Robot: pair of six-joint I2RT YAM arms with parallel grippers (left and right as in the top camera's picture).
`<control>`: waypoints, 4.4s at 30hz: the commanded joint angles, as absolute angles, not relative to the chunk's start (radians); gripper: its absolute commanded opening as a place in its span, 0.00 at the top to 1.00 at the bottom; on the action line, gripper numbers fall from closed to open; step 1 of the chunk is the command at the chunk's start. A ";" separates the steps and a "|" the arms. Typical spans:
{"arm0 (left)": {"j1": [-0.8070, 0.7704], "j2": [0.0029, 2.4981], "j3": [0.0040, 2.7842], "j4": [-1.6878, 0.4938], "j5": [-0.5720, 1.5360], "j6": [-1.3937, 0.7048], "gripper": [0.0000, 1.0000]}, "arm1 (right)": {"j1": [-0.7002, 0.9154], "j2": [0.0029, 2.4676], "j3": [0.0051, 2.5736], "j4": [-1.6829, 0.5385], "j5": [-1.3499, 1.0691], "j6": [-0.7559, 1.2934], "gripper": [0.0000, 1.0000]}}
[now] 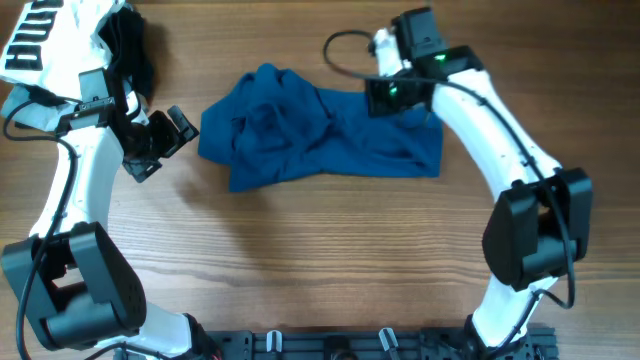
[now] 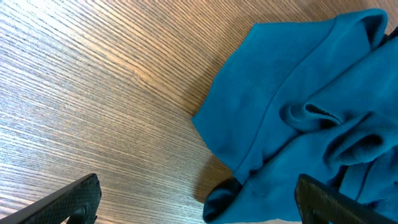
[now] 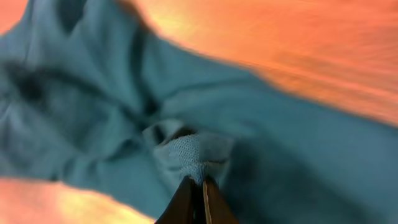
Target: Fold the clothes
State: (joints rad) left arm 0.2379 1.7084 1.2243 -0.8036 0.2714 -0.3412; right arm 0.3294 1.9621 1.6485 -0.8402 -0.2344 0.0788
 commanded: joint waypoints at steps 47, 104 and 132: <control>-0.016 2.064 1.237 -0.389 0.505 0.036 0.34 | 0.266 1.926 1.645 -0.892 -0.293 0.026 0.10; -0.574 1.848 1.484 -0.341 0.320 -0.480 0.00 | -0.132 1.719 1.693 -0.880 -0.532 0.176 0.96; -0.220 1.660 1.551 -0.877 0.245 -0.316 0.00 | 0.059 1.928 1.238 -0.817 -0.080 0.264 0.94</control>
